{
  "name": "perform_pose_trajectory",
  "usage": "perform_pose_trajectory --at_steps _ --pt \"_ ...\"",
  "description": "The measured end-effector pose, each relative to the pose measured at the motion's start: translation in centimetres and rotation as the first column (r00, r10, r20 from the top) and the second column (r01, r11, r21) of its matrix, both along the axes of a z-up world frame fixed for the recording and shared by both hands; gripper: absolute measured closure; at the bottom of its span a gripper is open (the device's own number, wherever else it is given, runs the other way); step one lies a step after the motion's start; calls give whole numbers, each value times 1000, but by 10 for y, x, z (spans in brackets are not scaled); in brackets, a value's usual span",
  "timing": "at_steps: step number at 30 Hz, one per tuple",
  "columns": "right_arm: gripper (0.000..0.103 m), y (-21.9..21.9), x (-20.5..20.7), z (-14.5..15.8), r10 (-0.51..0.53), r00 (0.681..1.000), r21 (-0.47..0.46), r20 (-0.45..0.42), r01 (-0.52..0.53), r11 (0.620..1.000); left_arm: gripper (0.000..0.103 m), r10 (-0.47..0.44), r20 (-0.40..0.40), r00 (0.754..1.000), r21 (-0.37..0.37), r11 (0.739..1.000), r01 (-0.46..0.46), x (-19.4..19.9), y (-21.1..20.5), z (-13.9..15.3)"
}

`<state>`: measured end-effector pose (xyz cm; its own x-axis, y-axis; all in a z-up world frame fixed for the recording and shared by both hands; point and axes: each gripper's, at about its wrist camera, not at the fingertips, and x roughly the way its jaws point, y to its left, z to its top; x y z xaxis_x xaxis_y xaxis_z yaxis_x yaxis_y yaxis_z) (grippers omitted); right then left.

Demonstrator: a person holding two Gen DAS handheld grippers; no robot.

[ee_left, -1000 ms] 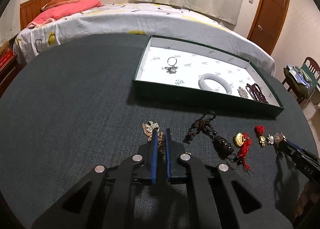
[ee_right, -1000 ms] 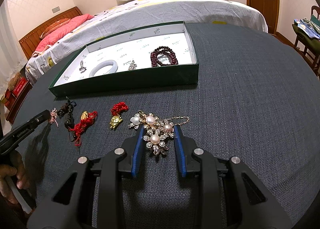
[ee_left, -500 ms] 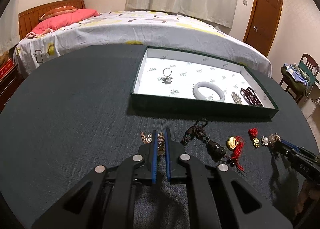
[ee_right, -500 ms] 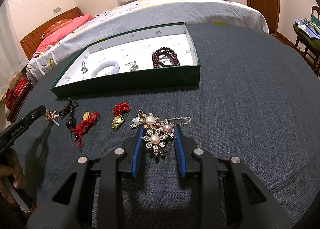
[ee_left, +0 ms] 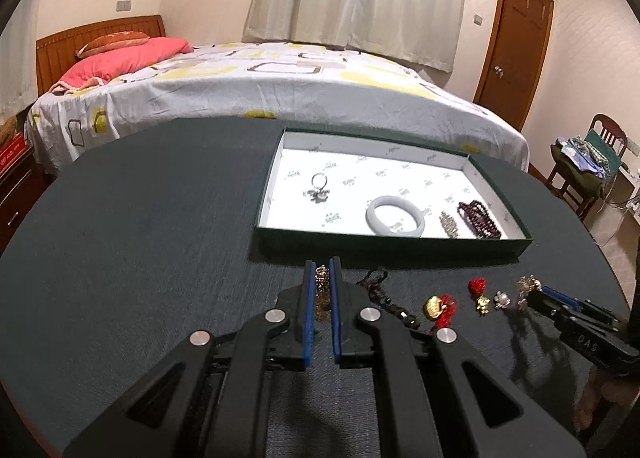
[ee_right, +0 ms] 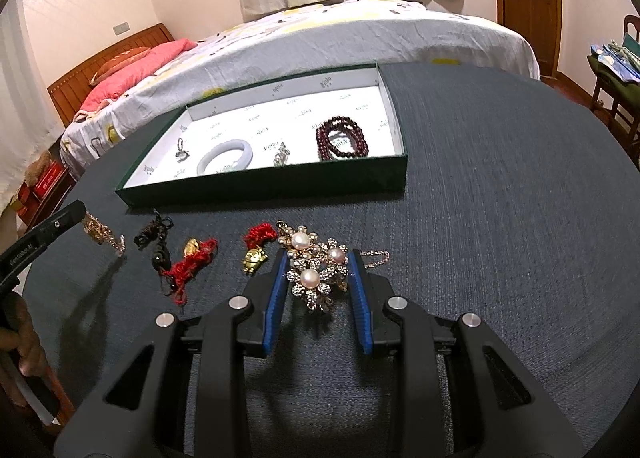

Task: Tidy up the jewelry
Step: 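Carry the gold pendant and pearl brooch into the green box and open both tools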

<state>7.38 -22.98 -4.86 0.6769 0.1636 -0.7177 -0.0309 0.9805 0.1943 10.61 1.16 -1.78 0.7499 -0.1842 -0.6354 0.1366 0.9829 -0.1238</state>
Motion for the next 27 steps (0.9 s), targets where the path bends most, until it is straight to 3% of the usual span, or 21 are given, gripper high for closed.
perform_pose_trajectory --at_steps 13,27 --pt "74 -2 6 38 7 995 21 95 -9 1000 96 -48 113 992 -35 998 52 7 -15 47" --pt "74 5 55 70 18 982 13 188 -21 1000 96 -72 206 976 -35 996 81 59 -28 72"
